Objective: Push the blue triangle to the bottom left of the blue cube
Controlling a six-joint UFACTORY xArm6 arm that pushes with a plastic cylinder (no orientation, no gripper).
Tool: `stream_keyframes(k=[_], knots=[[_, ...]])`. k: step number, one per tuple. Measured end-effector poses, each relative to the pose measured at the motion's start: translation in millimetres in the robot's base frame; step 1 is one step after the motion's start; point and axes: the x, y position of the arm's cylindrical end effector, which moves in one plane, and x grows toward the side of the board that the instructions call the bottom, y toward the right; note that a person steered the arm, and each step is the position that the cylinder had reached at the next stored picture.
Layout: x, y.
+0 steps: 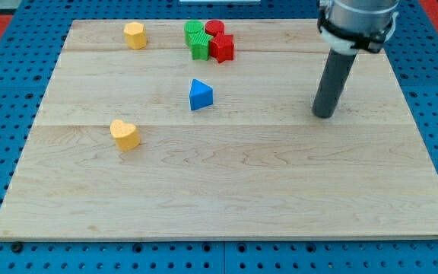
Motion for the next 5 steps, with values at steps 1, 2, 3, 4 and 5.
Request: stream_keyframes(k=[1,2,3,4,5], knots=[[15,-44],[-21,-52],[-39,-16],[-18,-34],[2,-119]])
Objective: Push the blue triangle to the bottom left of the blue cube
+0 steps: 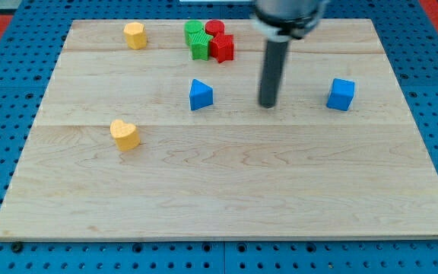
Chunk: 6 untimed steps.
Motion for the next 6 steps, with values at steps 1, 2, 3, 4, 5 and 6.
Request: stream_keyframes(k=[1,2,3,4,5,6], knots=[[39,-85],[-4,-150],[-38,-96],[-29,-6],[-13,-56],[5,-60]])
